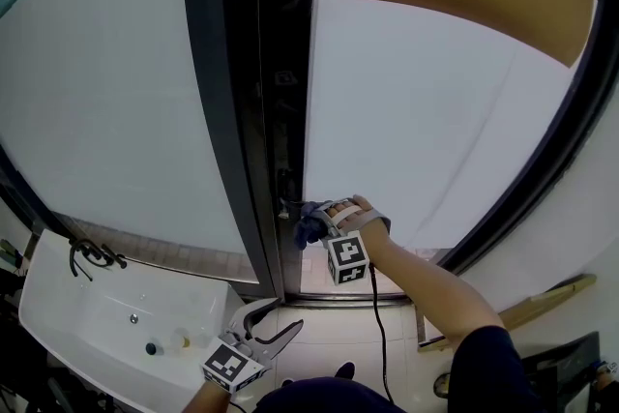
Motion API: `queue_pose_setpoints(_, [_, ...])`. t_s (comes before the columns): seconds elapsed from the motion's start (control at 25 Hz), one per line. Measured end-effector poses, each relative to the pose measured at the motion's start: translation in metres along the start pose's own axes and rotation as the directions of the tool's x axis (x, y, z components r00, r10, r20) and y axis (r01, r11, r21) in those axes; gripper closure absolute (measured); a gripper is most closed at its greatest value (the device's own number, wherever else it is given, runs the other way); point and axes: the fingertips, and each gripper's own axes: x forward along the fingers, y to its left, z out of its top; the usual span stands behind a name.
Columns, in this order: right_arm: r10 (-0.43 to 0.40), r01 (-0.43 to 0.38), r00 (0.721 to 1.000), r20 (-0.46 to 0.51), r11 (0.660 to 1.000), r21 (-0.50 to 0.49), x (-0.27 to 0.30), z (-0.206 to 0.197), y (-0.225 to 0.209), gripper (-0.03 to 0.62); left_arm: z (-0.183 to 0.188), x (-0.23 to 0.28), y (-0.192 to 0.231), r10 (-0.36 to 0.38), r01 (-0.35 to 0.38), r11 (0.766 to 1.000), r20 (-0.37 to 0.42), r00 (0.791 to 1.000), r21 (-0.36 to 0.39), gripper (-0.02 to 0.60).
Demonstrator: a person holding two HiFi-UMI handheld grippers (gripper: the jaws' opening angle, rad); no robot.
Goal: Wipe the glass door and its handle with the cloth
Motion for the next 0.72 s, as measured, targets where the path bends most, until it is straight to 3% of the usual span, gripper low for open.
queue_pose_setpoints(0.16, [0.006, -0.005, 0.999, -0.036, 1.0, 0.027, -0.006, -0.019, 0.008, 0.453, 0.005, 0.001, -0.002, -0.009, 0.009, 1.0, -0.001, 1.0, -0.002, 0.362])
queue_pose_setpoints(0.24, [0.0, 0.004, 0.999, -0.038, 0.996, 0.086, -0.011, -0.025, 0.009, 0.453, 0.006, 0.001, -0.003, -0.011, 0.011, 1.0, 0.01, 1.0, 0.0, 0.362])
queue_pose_setpoints(0.32, [-0.011, 0.011, 1.0, 0.001, 0.97, 0.243, -0.018, -0.025, 0.006, 0.453, 0.005, 0.0, -0.003, -0.008, 0.008, 1.0, 0.004, 1.0, -0.001, 0.362])
queue_pose_setpoints(0.36, [-0.017, 0.002, 0.999, 0.04, 0.933, 0.359, -0.022, -0.024, 0.003, 0.453, 0.004, -0.002, -0.003, -0.005, 0.005, 1.0, -0.005, 1.0, -0.004, 0.362])
queue_pose_setpoints(0.4, [-0.024, -0.021, 0.996, 0.088, 0.876, 0.482, -0.025, -0.021, 0.002, 0.453, 0.003, -0.003, -0.002, -0.002, 0.002, 1.0, -0.011, 1.0, -0.006, 0.362])
queue_pose_setpoints(0.52, [-0.05, -0.132, 0.976, 0.213, 0.643, 0.754, -0.022, -0.012, 0.002, 0.453, 0.001, -0.007, 0.0, 0.004, -0.004, 1.0, 0.004, 1.0, -0.003, 0.362])
queue_pose_setpoints(0.64, [-0.092, -0.251, 0.949, 0.302, 0.357, 0.9, -0.001, -0.001, 0.006, 0.453, -0.004, -0.01, 0.003, 0.013, -0.013, 1.0, 0.0, 1.0, 0.005, 0.362])
queue_pose_setpoints(0.68, [-0.11, -0.28, 0.941, 0.319, 0.275, 0.92, 0.007, 0.004, 0.005, 0.453, -0.005, -0.011, 0.004, 0.018, -0.018, 1.0, -0.006, 1.0, 0.006, 0.362])
queue_pose_setpoints(0.72, [-0.127, -0.298, 0.935, 0.33, 0.219, 0.929, 0.015, 0.01, 0.003, 0.453, -0.006, -0.012, 0.004, 0.024, -0.024, 1.0, -0.015, 1.0, 0.005, 0.362])
